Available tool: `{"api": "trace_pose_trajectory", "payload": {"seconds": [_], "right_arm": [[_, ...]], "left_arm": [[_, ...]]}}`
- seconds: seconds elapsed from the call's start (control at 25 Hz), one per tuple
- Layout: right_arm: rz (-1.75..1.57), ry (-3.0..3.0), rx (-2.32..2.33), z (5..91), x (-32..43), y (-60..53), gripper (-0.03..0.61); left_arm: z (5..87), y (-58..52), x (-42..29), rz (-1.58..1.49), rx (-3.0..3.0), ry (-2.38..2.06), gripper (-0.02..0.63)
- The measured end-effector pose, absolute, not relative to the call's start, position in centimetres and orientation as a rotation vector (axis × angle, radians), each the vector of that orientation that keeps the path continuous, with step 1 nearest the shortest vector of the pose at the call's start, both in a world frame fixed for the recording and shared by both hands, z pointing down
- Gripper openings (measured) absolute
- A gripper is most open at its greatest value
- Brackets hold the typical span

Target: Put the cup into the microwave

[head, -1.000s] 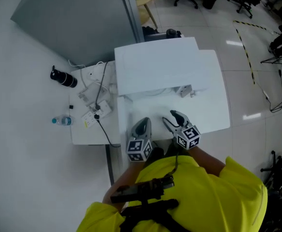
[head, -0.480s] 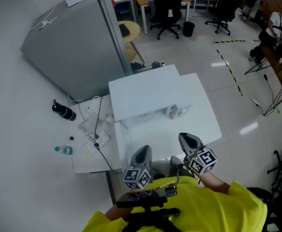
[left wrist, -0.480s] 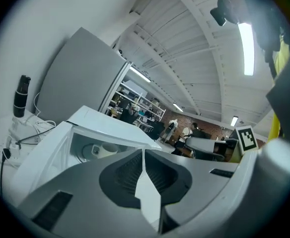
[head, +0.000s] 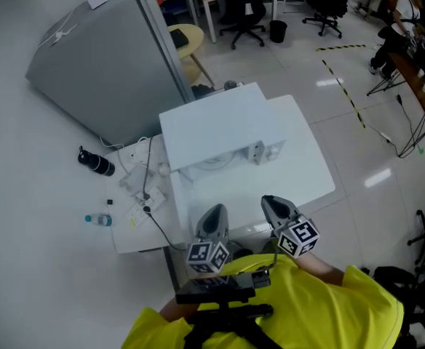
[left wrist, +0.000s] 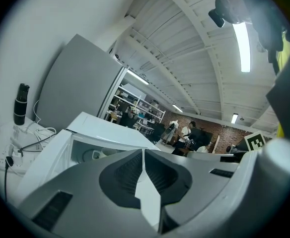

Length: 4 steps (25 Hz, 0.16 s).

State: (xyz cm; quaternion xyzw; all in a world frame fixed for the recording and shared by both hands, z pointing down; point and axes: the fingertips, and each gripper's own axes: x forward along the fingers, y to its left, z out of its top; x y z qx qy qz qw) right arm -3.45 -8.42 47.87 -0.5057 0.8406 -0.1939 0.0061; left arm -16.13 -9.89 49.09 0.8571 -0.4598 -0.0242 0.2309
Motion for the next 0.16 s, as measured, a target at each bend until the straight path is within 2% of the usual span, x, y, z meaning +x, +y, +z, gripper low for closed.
{"api": "trace_pose_trajectory", "payload": {"seconds": [0.16], "right_arm": [[-0.541, 2.625, -1.586, 46.2, -2.1, -9.8, 0.005]], "left_arm": [[48.4, -10.9, -15.7, -0.077, 2.360, -1.309, 0.014]]}}
